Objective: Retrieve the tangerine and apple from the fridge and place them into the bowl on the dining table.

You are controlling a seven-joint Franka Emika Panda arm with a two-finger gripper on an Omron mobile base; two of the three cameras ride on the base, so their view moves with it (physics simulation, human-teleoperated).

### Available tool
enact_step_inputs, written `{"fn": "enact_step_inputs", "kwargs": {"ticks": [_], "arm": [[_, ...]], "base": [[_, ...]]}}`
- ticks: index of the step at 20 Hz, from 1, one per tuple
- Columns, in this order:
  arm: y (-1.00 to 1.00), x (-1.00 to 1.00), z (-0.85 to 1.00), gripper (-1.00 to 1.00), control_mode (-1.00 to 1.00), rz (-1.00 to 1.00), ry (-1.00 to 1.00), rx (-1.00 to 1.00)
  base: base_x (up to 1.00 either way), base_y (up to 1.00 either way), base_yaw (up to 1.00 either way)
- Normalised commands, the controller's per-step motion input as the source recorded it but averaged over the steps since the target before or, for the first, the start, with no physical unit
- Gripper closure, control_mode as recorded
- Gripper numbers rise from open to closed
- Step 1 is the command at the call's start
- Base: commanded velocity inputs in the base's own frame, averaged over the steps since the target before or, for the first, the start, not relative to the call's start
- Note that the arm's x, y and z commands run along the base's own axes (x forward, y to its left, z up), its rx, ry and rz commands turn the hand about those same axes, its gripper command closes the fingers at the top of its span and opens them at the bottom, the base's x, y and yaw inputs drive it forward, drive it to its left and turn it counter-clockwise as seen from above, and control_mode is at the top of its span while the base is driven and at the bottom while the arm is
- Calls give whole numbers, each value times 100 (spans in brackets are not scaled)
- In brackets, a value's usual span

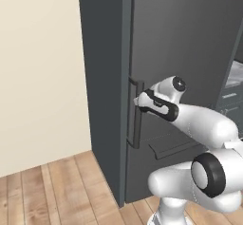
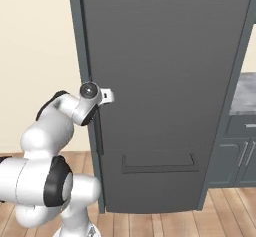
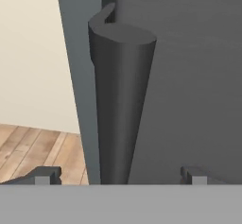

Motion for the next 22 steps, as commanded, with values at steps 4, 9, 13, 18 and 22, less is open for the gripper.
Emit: {"fn": "enact_step_inputs", "kwargs": {"ticks": [4, 9, 13, 18, 22], "arm": [[13, 50, -22, -100, -100, 0, 0, 0], [13, 54, -30, -100, -100, 0, 0, 0], [6, 60, -28, -100, -100, 0, 0, 0], [6, 47, -13, 100, -100, 0, 0, 0], [-5, -12, 3, 100, -100, 0, 12, 0]], "base": [[0, 0, 0], [0, 0, 0], [0, 0, 0], [0, 0, 0], [0, 0, 0]]}}
